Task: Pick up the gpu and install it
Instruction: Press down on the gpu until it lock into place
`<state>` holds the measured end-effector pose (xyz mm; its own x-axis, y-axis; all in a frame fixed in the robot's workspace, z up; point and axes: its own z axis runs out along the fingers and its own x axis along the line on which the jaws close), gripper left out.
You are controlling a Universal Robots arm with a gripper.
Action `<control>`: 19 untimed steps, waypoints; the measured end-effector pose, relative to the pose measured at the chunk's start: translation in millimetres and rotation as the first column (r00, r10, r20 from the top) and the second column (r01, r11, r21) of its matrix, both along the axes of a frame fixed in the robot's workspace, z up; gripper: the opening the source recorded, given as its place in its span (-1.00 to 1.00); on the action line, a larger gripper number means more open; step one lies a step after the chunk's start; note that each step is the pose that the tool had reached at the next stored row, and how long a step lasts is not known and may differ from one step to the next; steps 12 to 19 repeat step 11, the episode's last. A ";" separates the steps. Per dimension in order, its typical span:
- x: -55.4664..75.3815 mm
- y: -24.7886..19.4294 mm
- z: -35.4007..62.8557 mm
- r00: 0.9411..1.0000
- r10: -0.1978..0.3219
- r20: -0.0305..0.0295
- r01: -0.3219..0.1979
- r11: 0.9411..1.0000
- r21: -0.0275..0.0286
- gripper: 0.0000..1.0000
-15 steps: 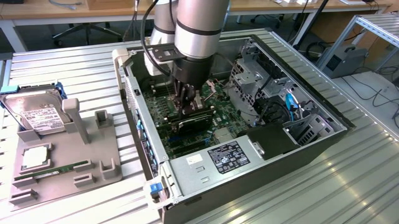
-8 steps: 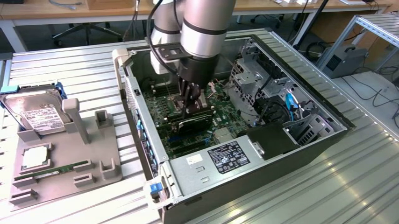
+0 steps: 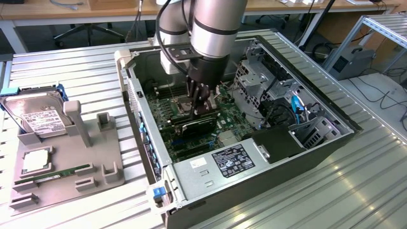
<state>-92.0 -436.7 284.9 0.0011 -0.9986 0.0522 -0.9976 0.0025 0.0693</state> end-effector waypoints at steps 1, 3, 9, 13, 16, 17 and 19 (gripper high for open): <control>1.4 0.0 0.0 1.000 0.000 -0.001 0.000 1.000 0.000 -0.79; 4.1 0.0 0.0 1.000 0.000 -0.003 0.000 1.000 0.000 -0.79; 6.4 0.0 0.0 1.000 0.000 -0.004 0.000 1.000 0.000 -0.79; 6.4 0.0 0.0 1.000 0.000 -0.004 0.000 1.000 0.000 -0.79; 6.4 0.0 0.0 1.000 0.000 -0.004 0.000 1.000 0.000 -0.79; 6.4 0.0 0.0 1.000 0.000 -0.004 0.000 1.000 0.000 -0.79; 6.4 0.0 0.0 1.000 0.000 -0.004 0.000 1.000 0.000 -0.79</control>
